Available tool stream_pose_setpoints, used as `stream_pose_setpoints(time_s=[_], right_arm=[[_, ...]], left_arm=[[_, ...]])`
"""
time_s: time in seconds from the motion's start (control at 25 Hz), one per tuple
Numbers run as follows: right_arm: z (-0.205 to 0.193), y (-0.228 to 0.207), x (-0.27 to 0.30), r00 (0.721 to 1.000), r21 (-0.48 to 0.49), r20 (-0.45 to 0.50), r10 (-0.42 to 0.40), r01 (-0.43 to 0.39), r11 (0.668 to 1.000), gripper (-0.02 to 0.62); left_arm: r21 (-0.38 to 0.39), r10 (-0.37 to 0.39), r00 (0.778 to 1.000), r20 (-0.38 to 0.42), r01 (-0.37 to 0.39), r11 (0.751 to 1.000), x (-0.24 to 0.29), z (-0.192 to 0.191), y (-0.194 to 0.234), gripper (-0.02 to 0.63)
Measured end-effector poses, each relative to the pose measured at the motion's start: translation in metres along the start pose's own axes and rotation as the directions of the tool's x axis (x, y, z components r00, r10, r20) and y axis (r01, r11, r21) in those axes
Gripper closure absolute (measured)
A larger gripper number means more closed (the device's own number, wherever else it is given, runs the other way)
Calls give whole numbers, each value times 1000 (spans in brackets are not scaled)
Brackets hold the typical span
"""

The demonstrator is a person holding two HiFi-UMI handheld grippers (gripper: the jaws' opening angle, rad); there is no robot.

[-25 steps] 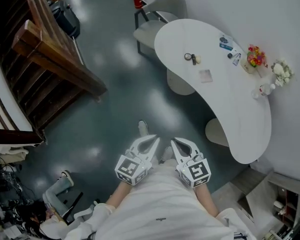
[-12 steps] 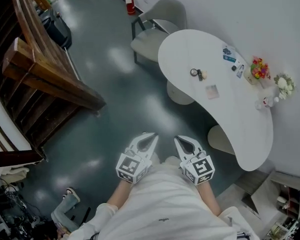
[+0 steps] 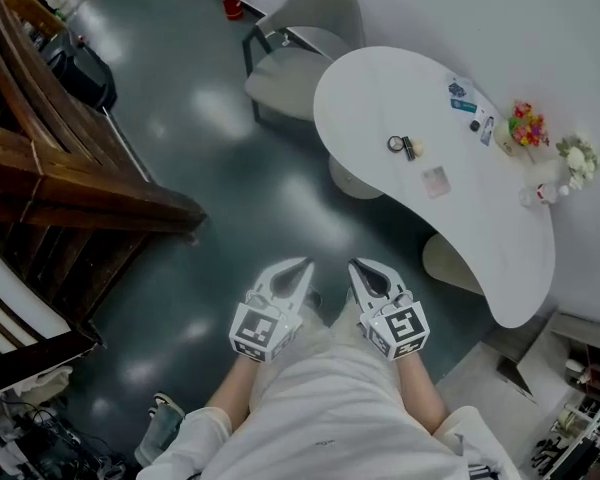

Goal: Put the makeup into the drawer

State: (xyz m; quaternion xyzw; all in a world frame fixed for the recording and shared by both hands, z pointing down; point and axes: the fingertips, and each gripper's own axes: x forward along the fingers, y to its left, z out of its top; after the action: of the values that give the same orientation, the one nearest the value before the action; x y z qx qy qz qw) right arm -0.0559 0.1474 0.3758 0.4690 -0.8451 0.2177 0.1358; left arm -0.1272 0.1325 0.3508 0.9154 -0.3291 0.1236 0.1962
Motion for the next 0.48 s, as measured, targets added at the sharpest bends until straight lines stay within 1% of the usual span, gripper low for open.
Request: stream_pose_setpoints(time_s=[0.16,0.28,0.48], right_arm=[[-3,-15,21,1000,5,-4,-14,14,1000,580],[-11,-27,34,1000,9,-6,-5,5,1000,578],[-33,-47,56,1000,5,-24,18,-17,1000,569]], left_arm=[[-7,-16,1000,0,16,1000,21,1,18,598],[-14,-25,1000,8,25,1000,38,-4,24,598],[-41,6,999,32,-4,999,63,-25,40,598]])
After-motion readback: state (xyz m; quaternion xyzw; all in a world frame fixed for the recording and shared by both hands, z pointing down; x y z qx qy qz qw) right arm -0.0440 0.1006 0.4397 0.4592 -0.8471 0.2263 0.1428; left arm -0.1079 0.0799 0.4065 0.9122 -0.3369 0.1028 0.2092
